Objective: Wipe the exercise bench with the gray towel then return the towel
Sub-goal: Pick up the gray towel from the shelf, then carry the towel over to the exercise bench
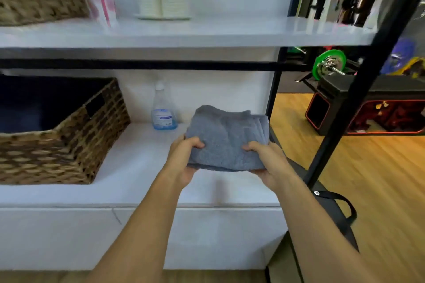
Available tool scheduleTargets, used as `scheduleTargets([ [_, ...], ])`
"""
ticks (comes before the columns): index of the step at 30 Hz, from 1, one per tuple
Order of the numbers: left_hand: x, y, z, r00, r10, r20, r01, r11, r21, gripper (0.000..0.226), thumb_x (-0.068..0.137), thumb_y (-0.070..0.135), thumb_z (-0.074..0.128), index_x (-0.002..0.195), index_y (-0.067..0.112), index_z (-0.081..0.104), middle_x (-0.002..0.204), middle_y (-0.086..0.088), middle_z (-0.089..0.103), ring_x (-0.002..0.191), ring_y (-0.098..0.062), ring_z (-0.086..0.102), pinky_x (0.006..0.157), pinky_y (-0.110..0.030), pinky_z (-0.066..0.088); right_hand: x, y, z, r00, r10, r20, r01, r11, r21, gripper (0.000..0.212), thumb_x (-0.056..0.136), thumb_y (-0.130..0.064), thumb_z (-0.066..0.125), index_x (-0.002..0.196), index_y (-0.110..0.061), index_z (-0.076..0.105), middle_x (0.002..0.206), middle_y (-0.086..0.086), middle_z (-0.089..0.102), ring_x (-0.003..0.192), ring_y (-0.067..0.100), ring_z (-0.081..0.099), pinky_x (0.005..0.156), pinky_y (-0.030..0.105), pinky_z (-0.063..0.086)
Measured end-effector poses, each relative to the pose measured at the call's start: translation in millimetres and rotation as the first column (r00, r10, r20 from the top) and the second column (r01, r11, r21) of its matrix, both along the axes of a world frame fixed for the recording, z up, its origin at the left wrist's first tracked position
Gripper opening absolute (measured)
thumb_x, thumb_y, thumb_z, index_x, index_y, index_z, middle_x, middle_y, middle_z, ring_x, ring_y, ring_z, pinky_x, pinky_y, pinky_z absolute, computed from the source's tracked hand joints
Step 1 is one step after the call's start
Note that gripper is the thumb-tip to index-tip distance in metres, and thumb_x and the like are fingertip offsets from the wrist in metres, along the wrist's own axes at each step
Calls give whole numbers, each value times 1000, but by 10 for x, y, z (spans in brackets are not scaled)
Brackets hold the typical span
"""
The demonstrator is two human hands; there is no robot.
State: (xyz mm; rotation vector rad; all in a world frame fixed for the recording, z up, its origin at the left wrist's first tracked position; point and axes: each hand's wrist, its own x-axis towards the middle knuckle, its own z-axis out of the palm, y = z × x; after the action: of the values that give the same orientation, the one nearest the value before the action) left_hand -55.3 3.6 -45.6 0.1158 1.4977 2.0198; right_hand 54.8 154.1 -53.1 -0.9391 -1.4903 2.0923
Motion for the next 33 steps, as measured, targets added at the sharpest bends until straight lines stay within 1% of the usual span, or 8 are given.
scheduleTargets([
  [4, 572, -404, 1005, 999, -31, 31, 30, 998, 54, 34, 83, 4, 55, 115, 10, 62, 109, -10, 68, 92, -28, 64, 57, -32, 56, 665, -394, 1032, 992, -6, -127, 0, 999, -44, 39, 79, 4, 74, 112, -16, 65, 95, 3, 77, 92, 26, 72, 76, 42, 60],
  [7, 1010, -702, 1742, 997, -72, 42, 70, 997, 42, 52, 78, 25, 69, 127, 10, 59, 121, -10, 68, 103, -30, 66, 60, -35, 56, 1186, -688, 1772, 987, -7, -160, -12, 993, -120, 41, 77, -10, 80, 115, -16, 66, 101, 5, 77, 98, 28, 71, 83, 46, 59],
  [10, 1457, -983, 2343, 996, -87, -3, 87, 995, 46, 56, 77, 30, 75, 129, 15, 58, 122, -9, 68, 110, -31, 65, 64, -37, 57, 1716, -1015, 2405, 985, -29, -168, 3, 988, -152, 48, 79, -29, 80, 123, -17, 64, 114, 5, 74, 104, 24, 70, 78, 36, 58],
  [14, 2084, -1306, 2973, 992, -103, -68, 110, 989, 101, 50, 82, 26, 71, 129, 17, 57, 123, -10, 67, 110, -33, 63, 63, -39, 56, 2400, -1407, 3106, 980, -85, -179, 70, 994, -87, 47, 79, -25, 80, 121, -15, 63, 112, 7, 73, 101, 25, 70, 64, 30, 57],
  [18, 2686, -1654, 3425, 980, -159, -122, 176, 974, 144, 51, 83, 32, 70, 129, 14, 57, 121, -8, 68, 108, -27, 66, 68, -39, 59, 3075, -1832, 3589, 974, -90, -209, 89, 996, -17, 40, 82, -26, 78, 117, -10, 67, 103, 7, 76, 93, 23, 73, 76, 35, 58],
  [22, 3317, -1878, 3866, 965, -211, -155, 235, 960, 153, 42, 84, 30, 70, 120, 13, 60, 112, -7, 71, 96, -23, 69, 82, -44, 58, 3776, -2177, 3966, 951, -164, -261, 169, 986, -2, 28, 83, -22, 76, 108, -10, 70, 89, 3, 77, 77, 17, 75, 62, 29, 57],
  [28, 4254, -1645, 4329, 914, -324, -242, 372, 909, 188, 29, 88, 28, 66, 112, 13, 61, 98, -3, 72, 83, -19, 70, 58, -33, 59, 4823, -2207, 4405, 894, -319, -315, 348, 937, 40, 26, 82, -20, 76, 105, -11, 70, 95, 6, 76, 82, 21, 74, 69, 34, 58],
  [33, 5189, -991, 4479, 838, -466, -283, 532, 812, 237, 28, 86, 29, 66, 112, 17, 64, 109, -8, 72, 100, -29, 69, 87, -59, 53, 5879, -1897, 4589, 810, -475, -345, 520, 853, 46, 51, 68, -26, 83, 114, -9, 70, 105, 11, 75, 101, 32, 71, 94, 51, 54],
])
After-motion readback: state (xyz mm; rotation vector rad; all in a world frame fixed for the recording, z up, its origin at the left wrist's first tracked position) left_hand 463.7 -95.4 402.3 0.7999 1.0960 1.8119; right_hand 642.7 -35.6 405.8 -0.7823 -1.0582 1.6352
